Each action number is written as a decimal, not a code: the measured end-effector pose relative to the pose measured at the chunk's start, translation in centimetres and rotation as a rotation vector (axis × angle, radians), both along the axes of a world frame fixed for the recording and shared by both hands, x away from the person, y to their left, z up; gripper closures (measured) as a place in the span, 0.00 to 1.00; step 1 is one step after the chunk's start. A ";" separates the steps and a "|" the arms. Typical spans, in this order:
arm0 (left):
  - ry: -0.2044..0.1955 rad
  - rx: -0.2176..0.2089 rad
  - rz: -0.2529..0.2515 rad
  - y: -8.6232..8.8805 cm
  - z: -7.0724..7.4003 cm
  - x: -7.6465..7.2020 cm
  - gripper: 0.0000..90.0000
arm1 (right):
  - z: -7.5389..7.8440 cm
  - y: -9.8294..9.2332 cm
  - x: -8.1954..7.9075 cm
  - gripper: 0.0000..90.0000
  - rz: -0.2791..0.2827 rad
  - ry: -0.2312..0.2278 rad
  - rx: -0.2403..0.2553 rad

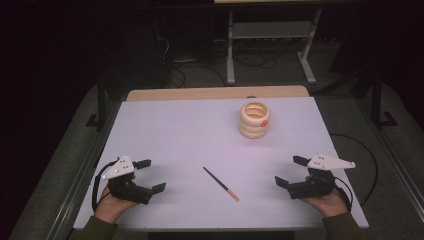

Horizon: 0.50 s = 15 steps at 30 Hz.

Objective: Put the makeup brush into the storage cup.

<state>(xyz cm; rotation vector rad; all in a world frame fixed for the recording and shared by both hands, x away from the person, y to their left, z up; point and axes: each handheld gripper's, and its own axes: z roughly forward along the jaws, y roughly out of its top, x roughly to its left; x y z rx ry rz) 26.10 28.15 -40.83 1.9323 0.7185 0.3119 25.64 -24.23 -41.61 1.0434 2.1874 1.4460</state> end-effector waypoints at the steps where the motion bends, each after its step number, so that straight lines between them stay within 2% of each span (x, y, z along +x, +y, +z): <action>1: -0.001 -0.003 0.000 0.0 0.0 0.0 0.02 | 0.0 0.0 0.0 0.01 0.000 0.003 -0.001; 9: 0.001 -0.013 0.002 0.0 0.2 0.0 0.02 | 0.0 0.1 0.2 0.01 0.006 0.001 -0.001; 15: -0.002 0.006 -0.007 -0.1 0.2 0.0 0.02 | -0.1 0.1 0.5 0.01 0.013 0.007 0.008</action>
